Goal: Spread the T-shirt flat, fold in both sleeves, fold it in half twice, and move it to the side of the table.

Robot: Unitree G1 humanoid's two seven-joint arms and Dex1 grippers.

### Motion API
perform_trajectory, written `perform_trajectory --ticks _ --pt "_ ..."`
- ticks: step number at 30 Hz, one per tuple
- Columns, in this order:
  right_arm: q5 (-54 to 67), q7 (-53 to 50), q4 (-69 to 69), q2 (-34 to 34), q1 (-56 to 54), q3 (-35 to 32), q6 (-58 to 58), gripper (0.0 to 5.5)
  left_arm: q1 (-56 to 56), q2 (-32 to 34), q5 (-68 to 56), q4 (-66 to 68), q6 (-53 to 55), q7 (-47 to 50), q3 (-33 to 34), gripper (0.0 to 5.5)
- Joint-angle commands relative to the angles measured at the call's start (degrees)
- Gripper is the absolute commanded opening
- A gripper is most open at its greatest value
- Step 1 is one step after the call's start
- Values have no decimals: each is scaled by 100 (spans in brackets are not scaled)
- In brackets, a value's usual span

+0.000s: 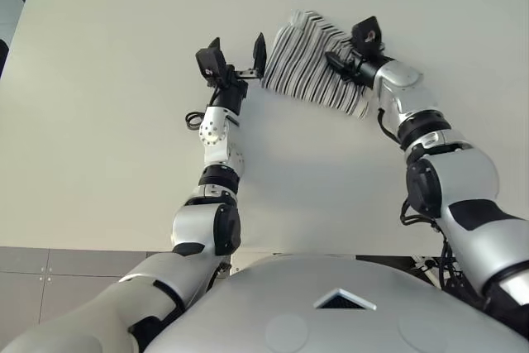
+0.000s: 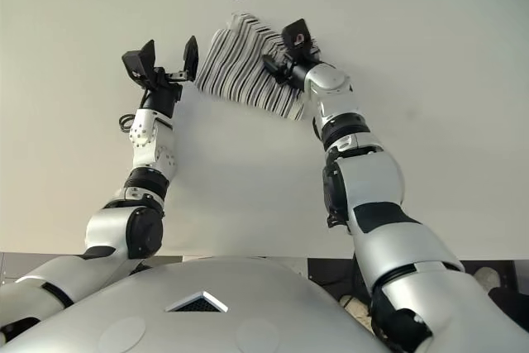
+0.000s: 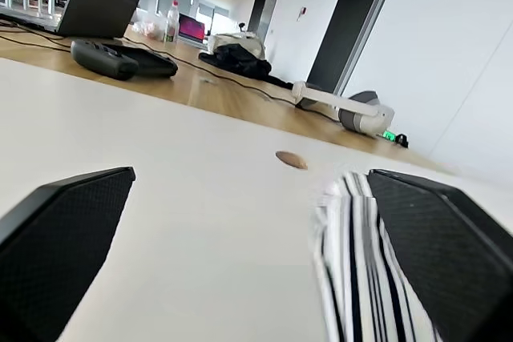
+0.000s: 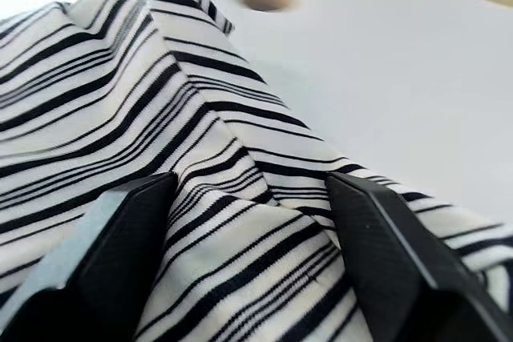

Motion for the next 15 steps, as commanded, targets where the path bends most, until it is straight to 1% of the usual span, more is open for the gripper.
perform_trajectory --ticks 1,4,6,9,11,13,14,15 --pt "371 -1505 430 -838 493 -848 424 341 178 -63 -169 -345 58 -2 67 547" --pt "758 -2248 453 -1409 747 -1525 360 341 359 -98 -360 -691 132 58 161 547" --pt "1061 -2527 420 -1713 902 -1979 302 341 535 -139 -421 -967 210 102 158 547" --pt "1452 -2755 343 -1841 1042 -2505 237 341 828 -176 -439 -1376 319 134 110 547" --pt "1488 -2598 279 -1764 1023 -2561 193 341 1015 -166 -454 -1646 414 182 93 547" --pt "1361 -2583 221 -1775 978 -2514 -102 341 1210 -120 -453 -1887 488 230 101 547" --pt "1236 -2692 187 -1833 983 -2448 -362 341 1285 -98 -433 -1973 513 273 102 547" --pt "1042 -2843 -1 -1876 1029 -2329 -946 341 1366 -60 -329 -2034 478 355 85 547"
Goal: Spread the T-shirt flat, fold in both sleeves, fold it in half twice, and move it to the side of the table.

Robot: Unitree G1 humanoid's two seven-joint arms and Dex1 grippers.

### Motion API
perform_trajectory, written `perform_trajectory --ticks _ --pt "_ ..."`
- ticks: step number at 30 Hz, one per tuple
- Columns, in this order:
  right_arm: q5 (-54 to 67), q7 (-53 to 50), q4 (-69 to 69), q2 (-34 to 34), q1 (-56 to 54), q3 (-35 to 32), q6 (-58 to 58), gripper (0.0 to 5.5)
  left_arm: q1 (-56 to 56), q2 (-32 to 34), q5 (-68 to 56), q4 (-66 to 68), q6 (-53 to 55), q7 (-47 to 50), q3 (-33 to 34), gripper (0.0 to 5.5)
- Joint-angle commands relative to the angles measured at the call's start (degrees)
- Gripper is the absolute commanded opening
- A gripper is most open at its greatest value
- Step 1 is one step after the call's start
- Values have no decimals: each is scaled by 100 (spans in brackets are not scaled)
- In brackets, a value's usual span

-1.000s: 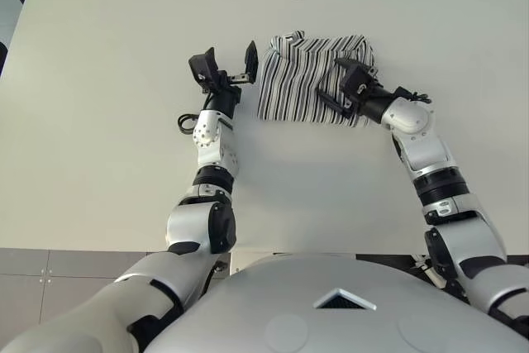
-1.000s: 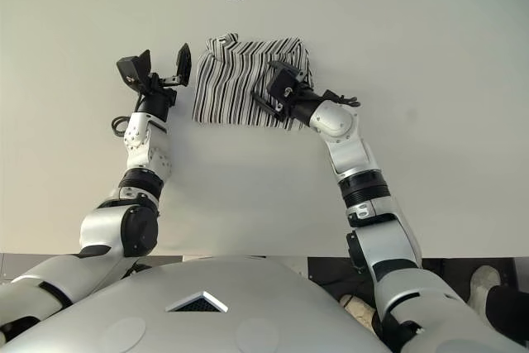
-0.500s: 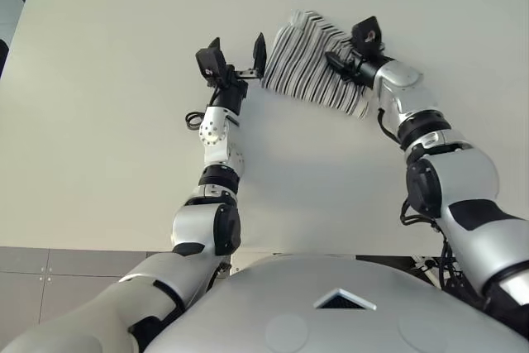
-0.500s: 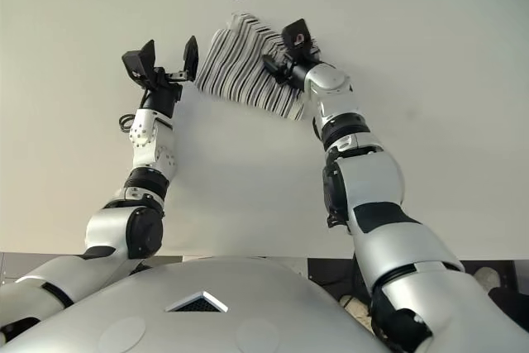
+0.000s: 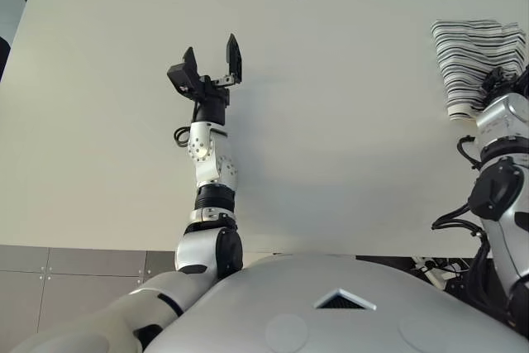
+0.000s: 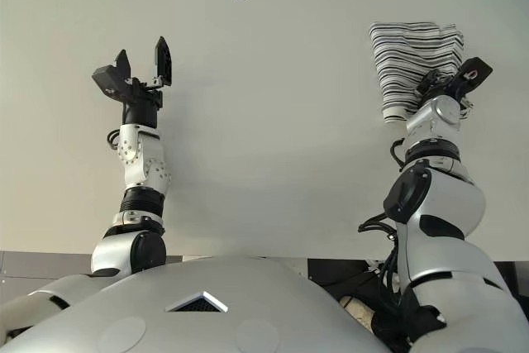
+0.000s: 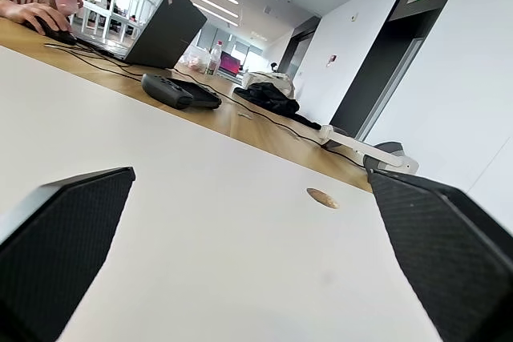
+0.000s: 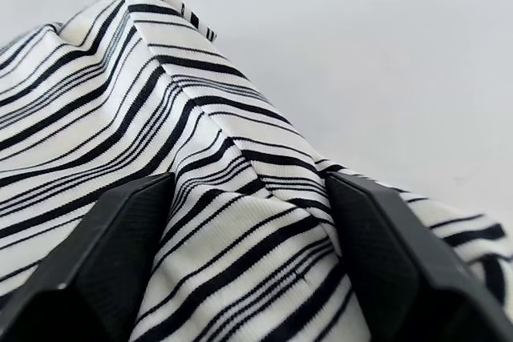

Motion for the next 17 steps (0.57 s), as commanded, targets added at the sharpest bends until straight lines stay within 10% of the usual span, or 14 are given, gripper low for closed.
perform_trajectory --ticks 1,7,17 --pt "-571 -461 -410 -20 279 318 -1390 341 308 105 301 -255 -1 296 -78 547" --pt "-2630 -781 -3084 1593 1071 2400 -3356 341 274 256 2605 -269 -818 1923 -776 547" --pt "-3687 -1474 -1409 2730 1106 3539 -3524 341 -283 172 3674 1402 -1283 3372 -1530 547"
